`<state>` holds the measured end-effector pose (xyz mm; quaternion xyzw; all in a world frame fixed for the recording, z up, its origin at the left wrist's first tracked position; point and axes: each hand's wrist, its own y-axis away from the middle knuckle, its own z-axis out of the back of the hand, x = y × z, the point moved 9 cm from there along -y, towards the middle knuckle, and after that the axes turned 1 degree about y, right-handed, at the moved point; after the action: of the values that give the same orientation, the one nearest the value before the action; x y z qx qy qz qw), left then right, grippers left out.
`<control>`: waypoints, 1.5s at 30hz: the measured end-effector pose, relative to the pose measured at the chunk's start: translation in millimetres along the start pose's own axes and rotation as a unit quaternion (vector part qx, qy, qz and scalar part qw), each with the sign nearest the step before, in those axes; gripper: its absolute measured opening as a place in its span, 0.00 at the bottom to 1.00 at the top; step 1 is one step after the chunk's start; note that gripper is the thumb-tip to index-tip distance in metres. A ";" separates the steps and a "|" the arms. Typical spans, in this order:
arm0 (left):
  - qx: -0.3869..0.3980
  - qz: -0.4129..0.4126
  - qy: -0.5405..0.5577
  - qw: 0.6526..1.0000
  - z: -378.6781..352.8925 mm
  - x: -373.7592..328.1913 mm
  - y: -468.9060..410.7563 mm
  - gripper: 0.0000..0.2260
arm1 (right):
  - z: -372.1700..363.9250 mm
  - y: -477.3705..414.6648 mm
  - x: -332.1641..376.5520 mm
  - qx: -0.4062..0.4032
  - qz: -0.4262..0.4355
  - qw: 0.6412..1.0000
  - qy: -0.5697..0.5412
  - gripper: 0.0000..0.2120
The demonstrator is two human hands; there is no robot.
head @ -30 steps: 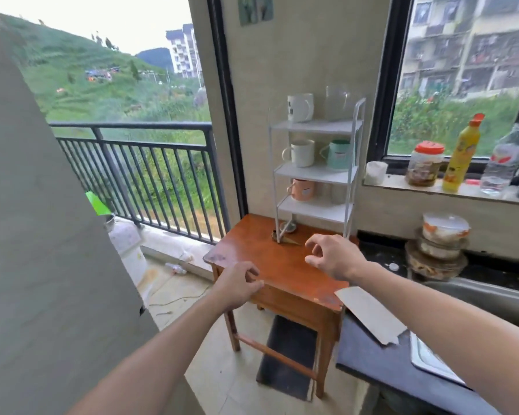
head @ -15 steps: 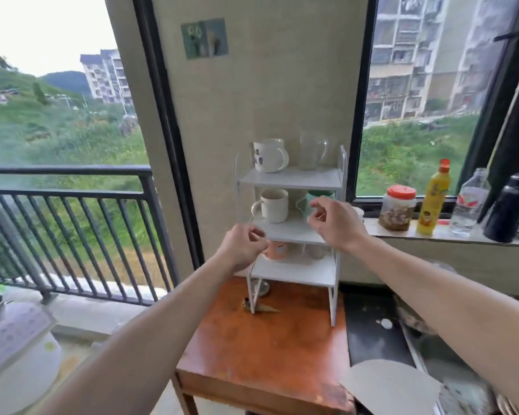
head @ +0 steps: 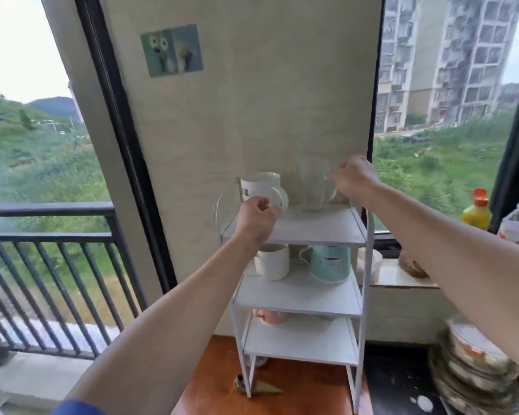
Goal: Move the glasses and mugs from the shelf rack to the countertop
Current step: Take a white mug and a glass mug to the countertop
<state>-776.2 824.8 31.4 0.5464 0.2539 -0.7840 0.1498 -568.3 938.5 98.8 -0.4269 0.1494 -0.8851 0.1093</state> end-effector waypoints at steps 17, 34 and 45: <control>0.043 0.038 0.141 0.988 -2.4 2.5 -18.4 0.04 | -51.2 10.9 -7.7 0.042 -0.101 0.964 -0.243 0.10; 0.050 0.047 0.226 0.972 65.2 20.2 92.6 0.08 | 6.0 170.7 -30.3 -0.050 -0.141 0.921 -0.360 0.06; 0.231 0.114 0.193 0.947 -60.8 81.4 256.5 0.09 | 88.9 370.8 -194.5 -0.152 -0.301 0.884 -0.323 0.10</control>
<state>-626.5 650.4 -121.4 0.7323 0.0258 -0.6782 0.0555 -354.8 640.4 -122.0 -0.7248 0.1029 -0.6551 -0.1867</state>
